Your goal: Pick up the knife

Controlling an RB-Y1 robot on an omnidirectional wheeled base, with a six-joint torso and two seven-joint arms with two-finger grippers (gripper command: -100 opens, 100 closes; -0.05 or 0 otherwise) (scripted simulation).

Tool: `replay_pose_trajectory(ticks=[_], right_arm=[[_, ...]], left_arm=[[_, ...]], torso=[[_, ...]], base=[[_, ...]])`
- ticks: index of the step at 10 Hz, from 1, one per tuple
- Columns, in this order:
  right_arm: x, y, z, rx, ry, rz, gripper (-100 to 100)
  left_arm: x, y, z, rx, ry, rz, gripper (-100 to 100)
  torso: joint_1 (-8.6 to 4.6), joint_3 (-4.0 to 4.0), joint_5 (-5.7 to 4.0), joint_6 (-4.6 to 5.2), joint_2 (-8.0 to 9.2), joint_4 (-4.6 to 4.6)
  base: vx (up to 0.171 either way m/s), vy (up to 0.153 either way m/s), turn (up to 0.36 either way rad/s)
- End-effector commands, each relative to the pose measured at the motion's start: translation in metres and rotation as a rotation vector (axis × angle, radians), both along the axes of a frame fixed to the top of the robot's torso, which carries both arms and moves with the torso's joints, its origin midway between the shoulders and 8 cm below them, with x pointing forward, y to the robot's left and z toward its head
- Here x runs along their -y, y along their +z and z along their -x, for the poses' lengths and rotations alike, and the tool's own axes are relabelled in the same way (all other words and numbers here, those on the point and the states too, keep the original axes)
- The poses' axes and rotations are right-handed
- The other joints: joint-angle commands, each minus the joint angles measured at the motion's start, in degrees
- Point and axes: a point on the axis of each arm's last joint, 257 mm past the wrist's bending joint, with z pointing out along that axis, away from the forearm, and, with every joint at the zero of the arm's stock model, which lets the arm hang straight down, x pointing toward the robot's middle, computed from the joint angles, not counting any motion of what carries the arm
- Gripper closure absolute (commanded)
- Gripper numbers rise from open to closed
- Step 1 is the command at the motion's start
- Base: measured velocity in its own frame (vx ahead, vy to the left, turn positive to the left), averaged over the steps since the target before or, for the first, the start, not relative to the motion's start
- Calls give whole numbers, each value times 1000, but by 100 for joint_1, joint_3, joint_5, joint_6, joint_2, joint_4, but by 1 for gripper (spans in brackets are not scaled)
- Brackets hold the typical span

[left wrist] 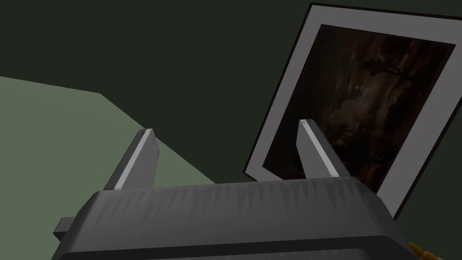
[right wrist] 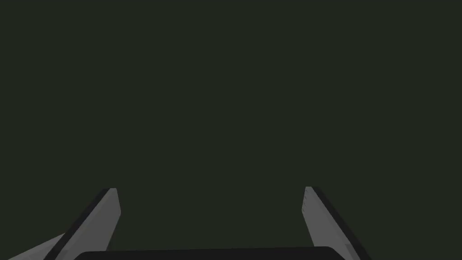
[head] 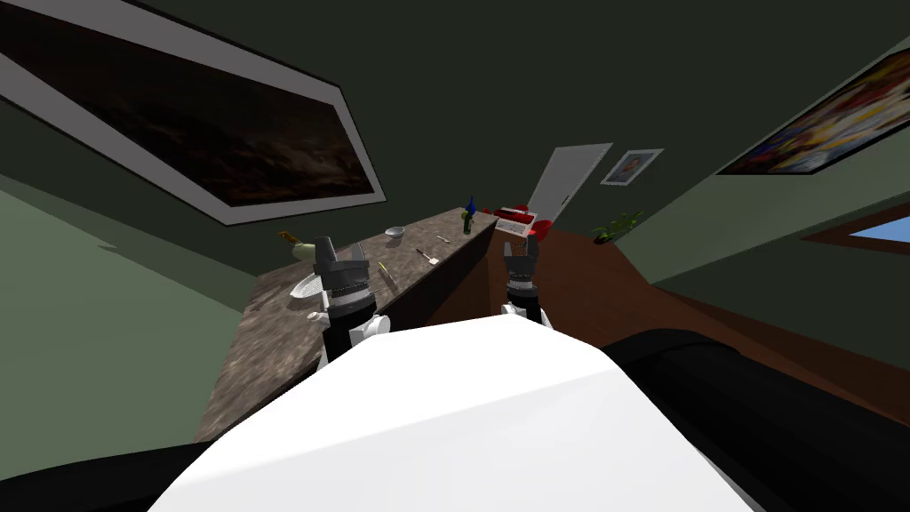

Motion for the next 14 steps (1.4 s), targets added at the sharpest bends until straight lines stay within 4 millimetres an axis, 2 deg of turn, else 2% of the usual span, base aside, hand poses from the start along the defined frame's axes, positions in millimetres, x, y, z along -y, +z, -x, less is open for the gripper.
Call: replay_pose_trajectory(ticks=[1, 14], right_arm=[[0, 0, 0, 0, 0, 0, 0], [0, 0, 0, 0, 0, 0, 0]], left_arm=[[1, -3, -5, -21, -15, -19, -100], [-11, -34, -80, -297, -119, -134, -100]], torso=[[0, 0, 0, 0, 0, 0], [5, 2, 1, -1, 3, 1]], base=[[-3, 0, -39], [-14, 10, -78]])
